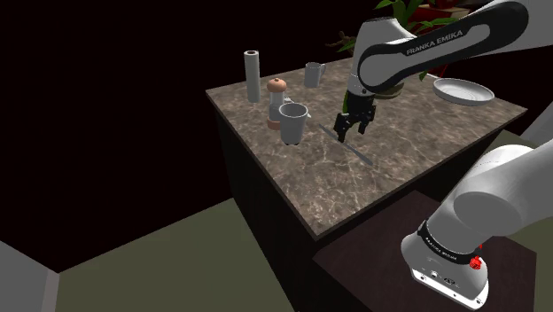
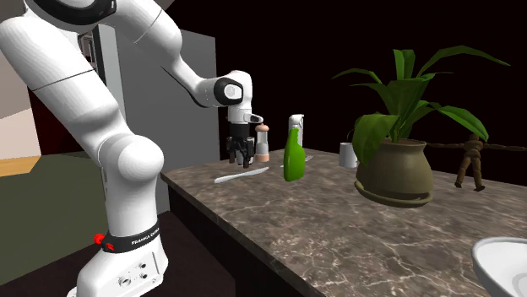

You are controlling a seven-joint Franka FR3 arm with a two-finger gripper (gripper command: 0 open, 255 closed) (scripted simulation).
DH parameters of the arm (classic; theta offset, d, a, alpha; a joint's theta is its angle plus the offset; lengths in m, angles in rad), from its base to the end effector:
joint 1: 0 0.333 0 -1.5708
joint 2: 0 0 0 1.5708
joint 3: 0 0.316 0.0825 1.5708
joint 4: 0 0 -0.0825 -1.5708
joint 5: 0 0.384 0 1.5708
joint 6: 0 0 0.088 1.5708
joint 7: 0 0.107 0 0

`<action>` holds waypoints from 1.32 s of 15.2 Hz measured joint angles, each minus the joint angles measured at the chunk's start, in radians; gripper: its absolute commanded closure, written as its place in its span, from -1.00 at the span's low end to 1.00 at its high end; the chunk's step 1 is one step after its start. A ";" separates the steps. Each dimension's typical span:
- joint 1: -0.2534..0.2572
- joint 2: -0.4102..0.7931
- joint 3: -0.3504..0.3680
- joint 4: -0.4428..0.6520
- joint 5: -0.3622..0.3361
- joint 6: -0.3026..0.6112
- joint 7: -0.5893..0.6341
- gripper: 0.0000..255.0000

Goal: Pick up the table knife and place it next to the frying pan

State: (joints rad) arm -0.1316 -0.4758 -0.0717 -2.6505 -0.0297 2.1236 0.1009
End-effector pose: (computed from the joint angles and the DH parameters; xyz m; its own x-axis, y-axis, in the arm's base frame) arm 0.3663 -0.0757 0.3897 0.9600 -0.2751 -0.0524 -0.2756 -0.9613 -0.0031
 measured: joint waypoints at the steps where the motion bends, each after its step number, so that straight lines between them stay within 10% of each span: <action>1: -0.001 0.005 -0.001 -0.010 0.000 0.015 0.000 -1.00; 10: 0.000 0.038 -0.002 -0.039 0.000 0.077 0.000 -1.00; 11: 0.000 0.038 -0.002 -0.039 0.000 0.077 0.000 1.00; 20: 0.000 0.038 -0.002 -0.039 0.000 0.077 0.000 1.00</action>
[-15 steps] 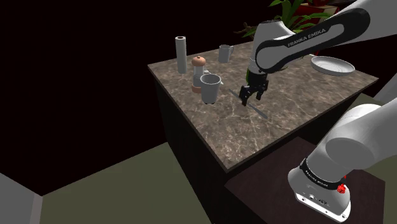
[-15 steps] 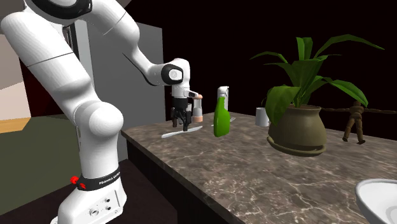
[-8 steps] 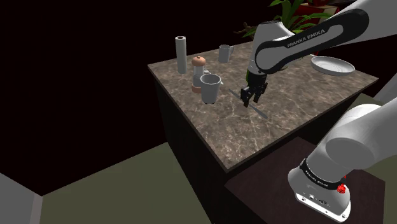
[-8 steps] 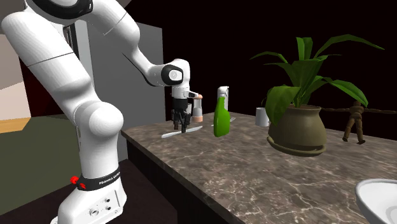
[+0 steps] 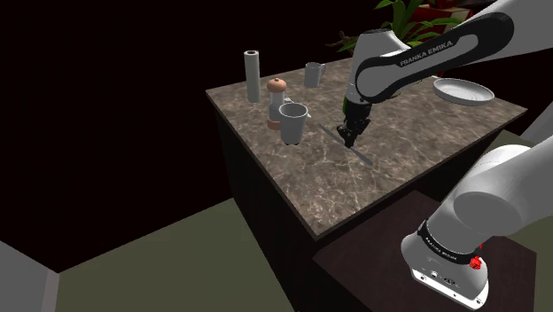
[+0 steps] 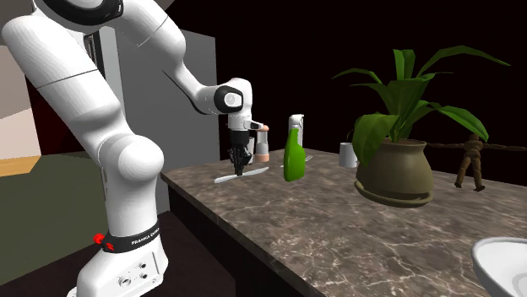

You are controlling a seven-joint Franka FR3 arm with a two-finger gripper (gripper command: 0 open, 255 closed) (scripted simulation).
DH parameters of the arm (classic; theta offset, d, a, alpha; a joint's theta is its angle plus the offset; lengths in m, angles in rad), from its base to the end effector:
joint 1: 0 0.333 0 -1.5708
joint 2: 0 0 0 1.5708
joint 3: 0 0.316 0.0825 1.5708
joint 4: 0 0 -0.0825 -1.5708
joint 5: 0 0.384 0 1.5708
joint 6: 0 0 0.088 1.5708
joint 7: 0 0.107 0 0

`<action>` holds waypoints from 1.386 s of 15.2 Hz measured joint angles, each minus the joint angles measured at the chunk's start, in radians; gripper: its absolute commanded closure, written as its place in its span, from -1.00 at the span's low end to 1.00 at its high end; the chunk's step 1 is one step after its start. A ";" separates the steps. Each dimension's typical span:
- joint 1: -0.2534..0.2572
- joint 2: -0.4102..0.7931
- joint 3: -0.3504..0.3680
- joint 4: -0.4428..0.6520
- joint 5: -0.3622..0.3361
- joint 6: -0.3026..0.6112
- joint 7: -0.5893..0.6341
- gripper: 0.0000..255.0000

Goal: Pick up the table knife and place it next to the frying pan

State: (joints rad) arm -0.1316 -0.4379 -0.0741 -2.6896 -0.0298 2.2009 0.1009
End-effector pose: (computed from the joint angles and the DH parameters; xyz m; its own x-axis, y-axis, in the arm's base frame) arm 0.3658 -0.0757 0.3648 0.9596 -0.2765 -0.0520 -0.2770 -0.9609 -0.0030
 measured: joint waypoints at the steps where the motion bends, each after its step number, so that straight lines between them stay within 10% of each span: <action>1: 0.000 0.000 0.000 0.000 0.000 0.000 0.000 1.00; 21: 0.000 -0.118 0.009 0.173 0.002 -0.290 0.003 1.00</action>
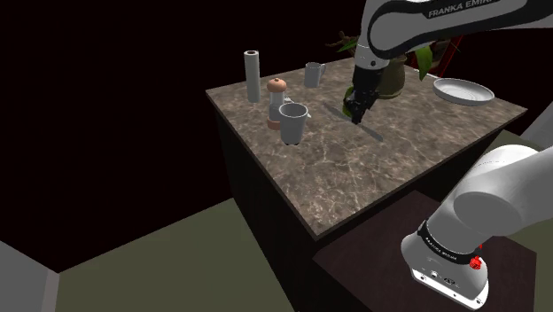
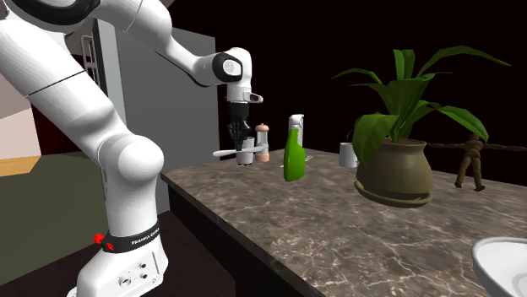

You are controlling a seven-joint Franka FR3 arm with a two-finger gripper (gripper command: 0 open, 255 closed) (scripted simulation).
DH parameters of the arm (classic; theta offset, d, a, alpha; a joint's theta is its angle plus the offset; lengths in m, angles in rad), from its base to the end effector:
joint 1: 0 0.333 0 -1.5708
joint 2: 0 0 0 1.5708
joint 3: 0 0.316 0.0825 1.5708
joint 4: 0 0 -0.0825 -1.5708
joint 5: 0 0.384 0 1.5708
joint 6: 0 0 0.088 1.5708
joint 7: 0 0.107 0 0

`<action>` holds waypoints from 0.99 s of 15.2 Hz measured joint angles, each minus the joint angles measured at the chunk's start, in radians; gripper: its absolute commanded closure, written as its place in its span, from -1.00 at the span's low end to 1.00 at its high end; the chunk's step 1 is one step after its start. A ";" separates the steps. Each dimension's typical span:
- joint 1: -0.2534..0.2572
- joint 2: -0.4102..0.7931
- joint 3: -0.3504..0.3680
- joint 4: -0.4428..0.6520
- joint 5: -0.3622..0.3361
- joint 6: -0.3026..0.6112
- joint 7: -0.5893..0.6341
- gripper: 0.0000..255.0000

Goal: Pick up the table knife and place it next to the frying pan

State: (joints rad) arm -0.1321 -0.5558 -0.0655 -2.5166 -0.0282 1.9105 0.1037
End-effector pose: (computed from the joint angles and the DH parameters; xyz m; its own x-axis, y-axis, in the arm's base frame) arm 0.3648 -0.0759 0.4635 0.9597 -0.2764 -0.0516 -0.2769 -0.9609 -0.0031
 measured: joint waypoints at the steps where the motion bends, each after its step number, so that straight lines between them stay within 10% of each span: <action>1: 0.001 -0.002 0.002 0.014 0.001 -0.016 0.001 1.00; 15: -0.120 -0.064 -0.195 0.024 -0.133 -0.078 -0.236 1.00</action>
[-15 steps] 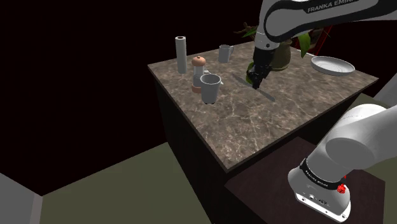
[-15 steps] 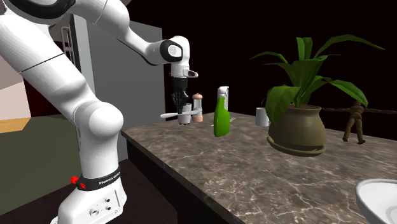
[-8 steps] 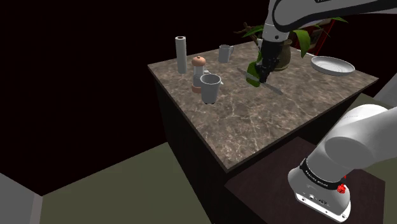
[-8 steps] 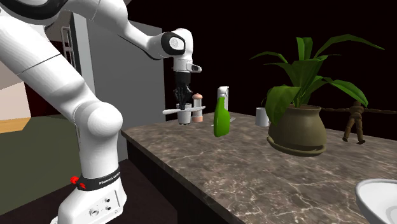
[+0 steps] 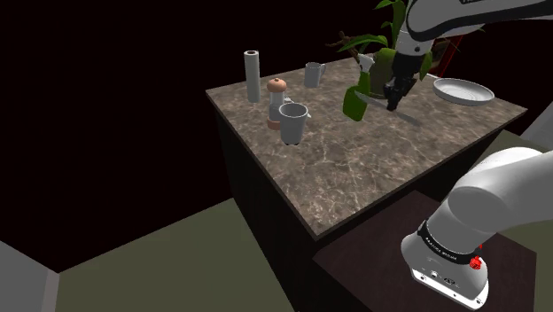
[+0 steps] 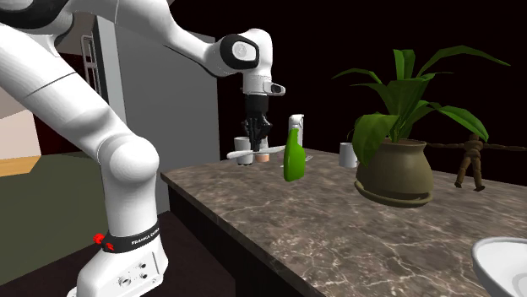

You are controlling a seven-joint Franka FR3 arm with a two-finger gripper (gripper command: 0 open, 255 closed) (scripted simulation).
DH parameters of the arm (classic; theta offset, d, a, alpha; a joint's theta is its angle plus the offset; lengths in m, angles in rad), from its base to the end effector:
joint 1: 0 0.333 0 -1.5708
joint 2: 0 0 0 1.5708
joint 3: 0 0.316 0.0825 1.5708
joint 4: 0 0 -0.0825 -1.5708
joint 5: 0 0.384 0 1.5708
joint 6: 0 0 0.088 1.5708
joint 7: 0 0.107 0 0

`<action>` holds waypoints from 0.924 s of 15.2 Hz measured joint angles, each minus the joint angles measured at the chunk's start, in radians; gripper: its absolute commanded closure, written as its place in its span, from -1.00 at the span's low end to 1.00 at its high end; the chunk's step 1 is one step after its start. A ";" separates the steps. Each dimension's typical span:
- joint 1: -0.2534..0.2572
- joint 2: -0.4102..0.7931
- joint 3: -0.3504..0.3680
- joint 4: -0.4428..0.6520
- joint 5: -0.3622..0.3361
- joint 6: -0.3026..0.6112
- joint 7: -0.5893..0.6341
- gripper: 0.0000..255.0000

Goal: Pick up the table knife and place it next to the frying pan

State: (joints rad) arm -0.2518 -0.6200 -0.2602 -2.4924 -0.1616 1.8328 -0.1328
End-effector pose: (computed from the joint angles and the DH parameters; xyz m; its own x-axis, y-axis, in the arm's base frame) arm 0.3068 -0.1942 0.4840 0.9592 -0.2780 -0.0520 -0.2785 -0.9604 -0.0033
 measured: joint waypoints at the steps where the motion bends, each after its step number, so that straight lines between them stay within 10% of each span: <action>1: -0.010 -0.002 -0.016 0.004 -0.011 -0.005 -0.021 1.00; 14: -0.109 0.126 -0.299 0.156 -0.130 0.017 -0.355 1.00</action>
State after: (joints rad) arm -0.3609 -0.4941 -0.5592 -2.3365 -0.2913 1.8498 -0.4879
